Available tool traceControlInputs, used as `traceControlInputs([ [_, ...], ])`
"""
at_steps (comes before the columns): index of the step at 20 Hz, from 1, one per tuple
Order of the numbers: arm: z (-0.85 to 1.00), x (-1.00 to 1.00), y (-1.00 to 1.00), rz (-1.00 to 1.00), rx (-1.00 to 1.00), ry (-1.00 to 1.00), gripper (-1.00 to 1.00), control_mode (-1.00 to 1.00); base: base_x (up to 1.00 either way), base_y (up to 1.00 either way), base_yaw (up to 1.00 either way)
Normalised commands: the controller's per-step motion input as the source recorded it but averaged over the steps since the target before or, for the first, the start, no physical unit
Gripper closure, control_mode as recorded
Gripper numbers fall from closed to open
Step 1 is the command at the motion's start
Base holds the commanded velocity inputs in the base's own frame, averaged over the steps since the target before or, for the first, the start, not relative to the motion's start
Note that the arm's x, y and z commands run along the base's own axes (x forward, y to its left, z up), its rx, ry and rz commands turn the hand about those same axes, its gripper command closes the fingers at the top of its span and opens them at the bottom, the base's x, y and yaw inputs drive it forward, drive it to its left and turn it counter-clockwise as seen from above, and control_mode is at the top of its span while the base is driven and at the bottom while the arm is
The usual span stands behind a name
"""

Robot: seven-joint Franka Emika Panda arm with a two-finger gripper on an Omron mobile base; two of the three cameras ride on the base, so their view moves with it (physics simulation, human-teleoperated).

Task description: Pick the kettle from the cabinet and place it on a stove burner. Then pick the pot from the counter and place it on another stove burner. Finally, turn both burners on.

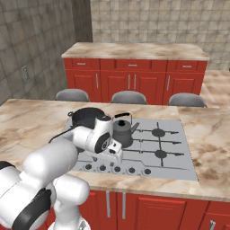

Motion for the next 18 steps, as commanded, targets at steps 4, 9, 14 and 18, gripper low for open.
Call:
traceControlInputs([
  [4,-0.20,0.11,0.01,0.00,0.00,0.00,-1.00,-1.00,0.00,0.00,0.00],
  [9,-0.05,0.01,0.00,0.00,0.00,0.00,-1.00,-1.00,0.00,0.00,0.00],
  [14,0.00,-0.03,0.00,0.00,0.00,0.00,-1.00,-1.00,0.00,0.00,0.00],
  [18,0.00,-0.05,0.09,0.00,0.00,0.00,-1.00,-1.00,0.00,0.00,0.00],
])
